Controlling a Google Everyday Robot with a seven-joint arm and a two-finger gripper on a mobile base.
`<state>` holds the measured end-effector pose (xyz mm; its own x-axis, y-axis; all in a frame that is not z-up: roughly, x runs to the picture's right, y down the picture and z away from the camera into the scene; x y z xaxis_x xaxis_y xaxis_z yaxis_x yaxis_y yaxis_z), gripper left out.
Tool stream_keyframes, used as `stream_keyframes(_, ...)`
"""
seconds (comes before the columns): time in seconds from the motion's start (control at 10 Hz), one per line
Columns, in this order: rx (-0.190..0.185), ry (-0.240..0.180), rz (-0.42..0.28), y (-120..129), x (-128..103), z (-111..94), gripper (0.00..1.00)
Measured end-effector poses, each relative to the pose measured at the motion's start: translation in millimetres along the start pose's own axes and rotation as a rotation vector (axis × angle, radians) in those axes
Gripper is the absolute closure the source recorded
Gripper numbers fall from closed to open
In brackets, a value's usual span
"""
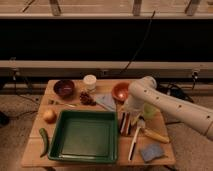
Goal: Place eraser in tray
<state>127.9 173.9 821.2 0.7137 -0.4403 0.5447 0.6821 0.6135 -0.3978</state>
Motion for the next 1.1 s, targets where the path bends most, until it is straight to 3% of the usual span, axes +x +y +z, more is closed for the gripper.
stream_keyframes(0.8,-0.08,0.091,-0.097,5.8,5.3,24.9,0.38)
stream_keyframes(0.9,-0.085,0.094,-0.104,7.0,4.3,26.6,0.45)
stream_keyframes(1.0,-0.09,0.093,-0.115,8.5,2.7,28.0,0.65)
stream_keyframes(1.1,-0.089,0.093,-0.12,8.3,2.2,27.3,0.77)
